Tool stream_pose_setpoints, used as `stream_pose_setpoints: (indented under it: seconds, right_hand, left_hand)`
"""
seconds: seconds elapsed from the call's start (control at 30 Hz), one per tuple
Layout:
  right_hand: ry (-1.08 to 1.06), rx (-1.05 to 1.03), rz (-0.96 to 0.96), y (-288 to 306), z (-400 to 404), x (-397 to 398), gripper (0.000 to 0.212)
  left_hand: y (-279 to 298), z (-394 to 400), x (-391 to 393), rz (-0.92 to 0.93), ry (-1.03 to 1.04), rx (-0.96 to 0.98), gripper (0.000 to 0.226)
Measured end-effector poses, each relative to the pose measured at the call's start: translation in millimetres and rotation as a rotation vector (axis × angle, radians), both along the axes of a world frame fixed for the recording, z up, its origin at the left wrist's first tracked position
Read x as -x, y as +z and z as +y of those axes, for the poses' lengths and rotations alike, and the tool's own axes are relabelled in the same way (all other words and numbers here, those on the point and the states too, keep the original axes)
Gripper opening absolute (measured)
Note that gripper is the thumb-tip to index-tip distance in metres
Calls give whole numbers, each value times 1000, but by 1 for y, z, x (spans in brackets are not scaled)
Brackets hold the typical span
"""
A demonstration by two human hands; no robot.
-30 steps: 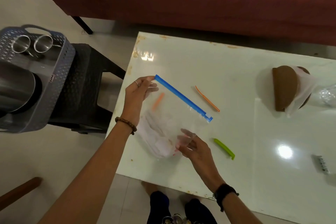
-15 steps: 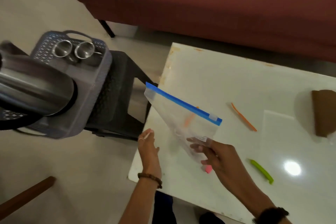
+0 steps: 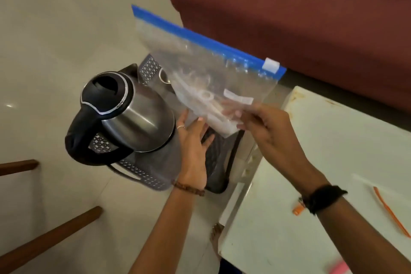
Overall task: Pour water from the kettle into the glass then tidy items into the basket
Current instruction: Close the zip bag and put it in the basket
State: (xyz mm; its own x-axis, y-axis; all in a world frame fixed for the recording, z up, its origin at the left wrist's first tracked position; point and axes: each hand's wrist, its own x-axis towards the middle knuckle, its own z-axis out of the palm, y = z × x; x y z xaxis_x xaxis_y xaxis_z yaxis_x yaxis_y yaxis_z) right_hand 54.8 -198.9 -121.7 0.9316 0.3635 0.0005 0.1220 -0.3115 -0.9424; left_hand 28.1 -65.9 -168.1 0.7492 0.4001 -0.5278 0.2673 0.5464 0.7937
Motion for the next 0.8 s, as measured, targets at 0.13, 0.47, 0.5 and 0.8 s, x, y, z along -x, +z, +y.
stream_pose_setpoints:
  seconds: [0.13,0.47,0.5,0.8]
  right_hand:
    - [53,-62,72,-13,36,-48,35]
    - [245,15,136,-55,87,-119,35]
    - [259,17,130,-54,90,-121,35]
    - [172,29,210,-67,94,-131,26]
  left_hand:
    - [-12,29,-31,-31,-52,-120,49]
    - [-34,44,-56,61,-44,-268,83]
    - [-34,43,-56,56,-44,-278,85]
    - [-35,35,-53,19,-51,-311,87]
